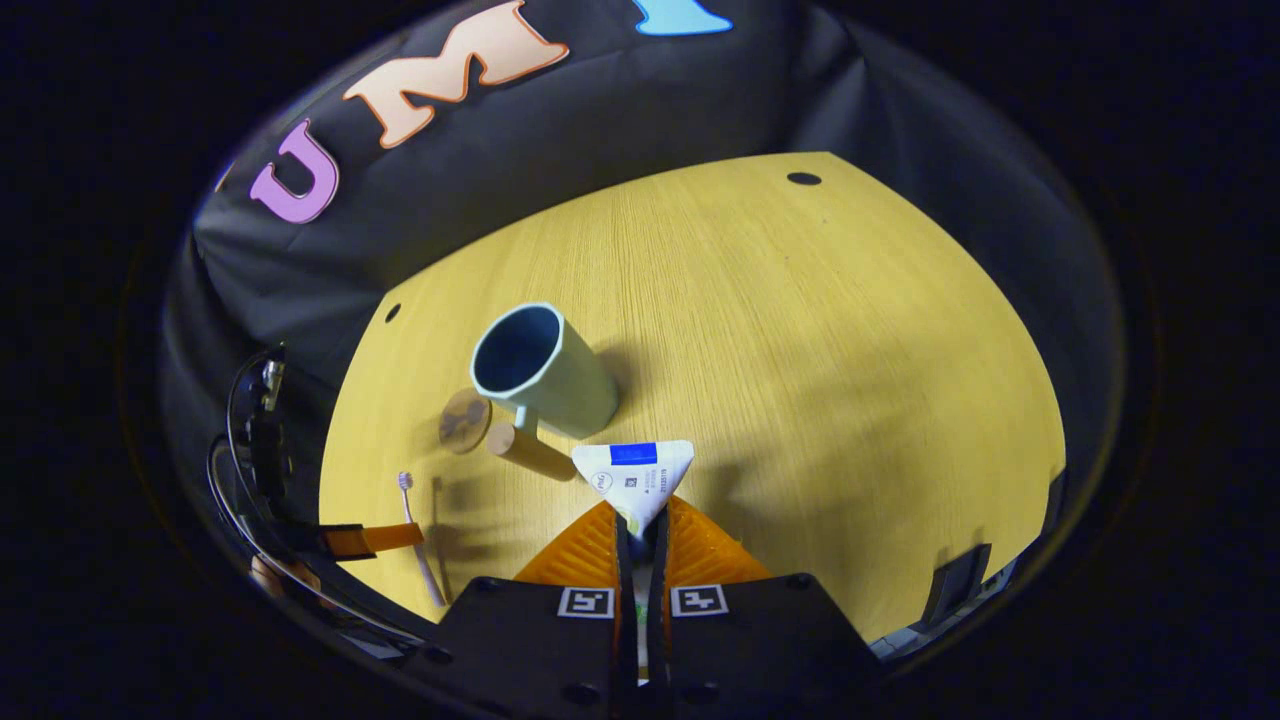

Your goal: Put the toothbrush and toothpaste on the desktop into the cup, then pick up the cup and place it on the coaster on the desktop.

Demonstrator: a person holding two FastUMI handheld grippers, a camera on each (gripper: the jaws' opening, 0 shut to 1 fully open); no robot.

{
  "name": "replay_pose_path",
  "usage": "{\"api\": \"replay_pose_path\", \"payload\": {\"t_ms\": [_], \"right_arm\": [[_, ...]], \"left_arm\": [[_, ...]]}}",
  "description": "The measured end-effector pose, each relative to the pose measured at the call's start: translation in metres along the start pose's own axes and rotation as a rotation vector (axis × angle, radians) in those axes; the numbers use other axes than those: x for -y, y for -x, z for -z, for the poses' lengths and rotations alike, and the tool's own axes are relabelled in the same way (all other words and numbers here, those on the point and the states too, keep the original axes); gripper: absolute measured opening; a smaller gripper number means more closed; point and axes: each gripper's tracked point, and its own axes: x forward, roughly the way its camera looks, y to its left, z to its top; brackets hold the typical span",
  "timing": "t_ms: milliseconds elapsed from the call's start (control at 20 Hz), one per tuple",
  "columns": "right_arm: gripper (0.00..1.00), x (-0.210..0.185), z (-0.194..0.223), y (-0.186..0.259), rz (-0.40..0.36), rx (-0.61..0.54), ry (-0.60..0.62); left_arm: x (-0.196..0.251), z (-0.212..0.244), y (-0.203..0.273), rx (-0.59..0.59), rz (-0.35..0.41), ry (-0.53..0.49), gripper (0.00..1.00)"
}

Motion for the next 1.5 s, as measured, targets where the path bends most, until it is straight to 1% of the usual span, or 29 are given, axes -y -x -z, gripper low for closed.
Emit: {"api": "replay_pose_path", "payload": {"t_ms": [150, 200, 250, 350, 450, 550, 600, 800, 900, 1050, 1250, 1350, 1450, 1500], "right_arm": [[0.06, -0.006, -0.034, 0.012, 0.005, 0.137, -0.012], [0.04, -0.009, -0.046, 0.018, 0.004, 0.187, -0.012], [0.06, -0.014, -0.061, 0.025, 0.001, 0.24, -0.009], [0.06, -0.024, -0.09, 0.04, -0.008, 0.347, 0.002], [0.06, -0.045, -0.119, 0.058, -0.037, 0.445, 0.005], [0.06, -0.063, -0.144, 0.062, -0.083, 0.522, -0.004], [0.06, -0.071, -0.155, 0.061, -0.103, 0.554, -0.006], [0.06, -0.097, -0.173, 0.04, -0.161, 0.615, -0.002], [0.06, -0.105, -0.181, 0.032, -0.175, 0.652, 0.016], [0.06, -0.111, -0.181, 0.009, -0.191, 0.679, 0.044], [0.06, -0.106, -0.164, -0.026, -0.187, 0.671, 0.06], [0.06, -0.104, -0.157, -0.032, -0.179, 0.673, 0.065], [0.05, -0.101, -0.153, -0.033, -0.17, 0.683, 0.073], [0.07, -0.1, -0.153, -0.031, -0.169, 0.686, 0.071]], "left_arm": [[0.01, -0.036, 0.011, 0.118, 0.051, -0.03, 0.0], [0.015, -0.05, 0.015, 0.154, 0.071, -0.036, 0.0], [0.019, -0.065, 0.02, 0.194, 0.089, -0.039, 0.0], [0.028, -0.096, 0.03, 0.272, 0.125, -0.056, 0.0], [0.039, -0.129, 0.042, 0.35, 0.16, -0.085, 0.0], [0.047, -0.138, 0.056, 0.428, 0.204, -0.123, 0.0], [0.056, -0.163, 0.059, 0.468, 0.227, -0.146, 0.0], [0.086, -0.194, 0.071, 0.597, 0.304, -0.259, 0.0], [0.108, -0.206, 0.077, 0.658, 0.373, -0.288, 0.0], [0.142, -0.224, 0.085, 0.762, 0.485, -0.31, 0.0], [0.181, -0.243, 0.092, 0.892, 0.629, -0.316, 0.0], [0.196, -0.248, 0.091, 0.925, 0.682, -0.319, 0.0], [0.205, -0.247, 0.09, 0.953, 0.717, -0.329, 0.0], [0.211, -0.246, 0.089, 0.963, 0.739, -0.33, 0.0]]}}
